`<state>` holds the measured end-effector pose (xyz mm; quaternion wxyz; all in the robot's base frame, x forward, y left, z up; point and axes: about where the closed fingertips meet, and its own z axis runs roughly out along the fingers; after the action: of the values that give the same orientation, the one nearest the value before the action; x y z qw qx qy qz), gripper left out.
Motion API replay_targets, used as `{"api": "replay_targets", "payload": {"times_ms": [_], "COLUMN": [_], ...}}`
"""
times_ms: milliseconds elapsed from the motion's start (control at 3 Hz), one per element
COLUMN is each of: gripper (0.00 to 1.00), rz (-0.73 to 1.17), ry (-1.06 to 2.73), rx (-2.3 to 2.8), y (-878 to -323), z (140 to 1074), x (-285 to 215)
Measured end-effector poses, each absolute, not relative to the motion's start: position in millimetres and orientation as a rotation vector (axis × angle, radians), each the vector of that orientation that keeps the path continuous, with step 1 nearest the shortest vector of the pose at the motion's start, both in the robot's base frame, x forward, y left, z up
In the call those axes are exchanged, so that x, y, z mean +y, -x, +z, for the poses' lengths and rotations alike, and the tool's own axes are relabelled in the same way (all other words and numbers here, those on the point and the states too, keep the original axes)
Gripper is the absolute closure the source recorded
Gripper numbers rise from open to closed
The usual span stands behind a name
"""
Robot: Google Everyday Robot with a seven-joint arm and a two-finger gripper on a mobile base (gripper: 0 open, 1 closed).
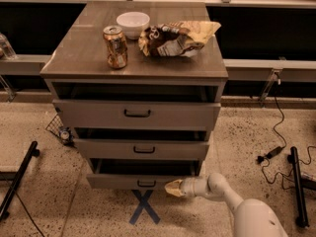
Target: Close bottom drawer
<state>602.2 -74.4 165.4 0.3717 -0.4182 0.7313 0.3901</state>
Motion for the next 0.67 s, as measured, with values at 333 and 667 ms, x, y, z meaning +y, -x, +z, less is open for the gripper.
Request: {"api": "replay_targets", "payload": {"times_ms": [333, 667], "gripper": [1.0, 1.0], "rz": [0.969, 0.955], "ry": [1.06, 1.057], "rx": [1.874, 1.872], "y": [-617.3, -631.5], "z": [165.2, 164.8], "x": [-72.3, -69.3]}}
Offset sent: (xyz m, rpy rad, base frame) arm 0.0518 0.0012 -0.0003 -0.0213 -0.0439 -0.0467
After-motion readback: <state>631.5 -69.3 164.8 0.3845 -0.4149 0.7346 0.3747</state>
